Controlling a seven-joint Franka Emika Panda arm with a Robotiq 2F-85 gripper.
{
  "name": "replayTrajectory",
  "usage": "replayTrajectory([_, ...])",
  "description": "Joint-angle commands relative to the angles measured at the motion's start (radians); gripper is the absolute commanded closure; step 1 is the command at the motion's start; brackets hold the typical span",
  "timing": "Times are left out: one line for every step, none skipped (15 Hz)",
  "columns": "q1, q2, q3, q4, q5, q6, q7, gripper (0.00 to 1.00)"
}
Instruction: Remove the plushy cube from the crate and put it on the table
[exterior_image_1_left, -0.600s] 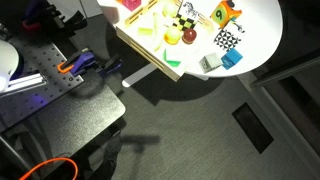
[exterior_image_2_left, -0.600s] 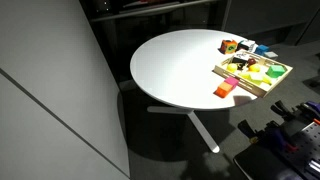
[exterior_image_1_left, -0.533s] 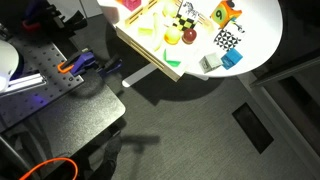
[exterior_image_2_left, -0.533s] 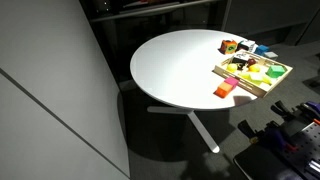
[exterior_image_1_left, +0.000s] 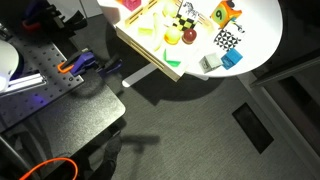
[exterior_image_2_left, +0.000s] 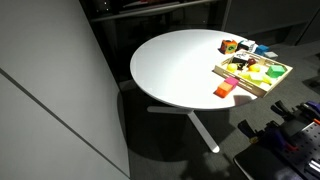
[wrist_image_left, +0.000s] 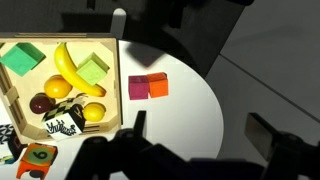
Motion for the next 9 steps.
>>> replayTrajectory([-0.014,0.059,0.016,0.032,0.006,0.029,0.011,0.0])
replayTrajectory([-0.015,0.073,0.018,0.034,0.004,0.043,0.012,0.0])
replayTrajectory([-0.016,0.094,0.018,0.039,0.002,0.063,0.013,0.0])
replayTrajectory([-0.018,0.116,0.018,0.043,0.0,0.08,0.013,0.0])
replayTrajectory([-0.022,0.145,0.018,0.049,-0.005,0.102,0.015,0.0])
replayTrajectory([-0.025,0.177,0.018,0.052,-0.009,0.128,0.017,0.0])
replayTrajectory([-0.028,0.209,0.017,0.058,-0.012,0.145,0.018,0.0])
replayTrajectory([-0.034,0.245,0.019,0.065,-0.019,0.167,0.019,0.0])
replayTrajectory([-0.042,0.284,0.021,0.073,-0.027,0.188,0.022,0.0])
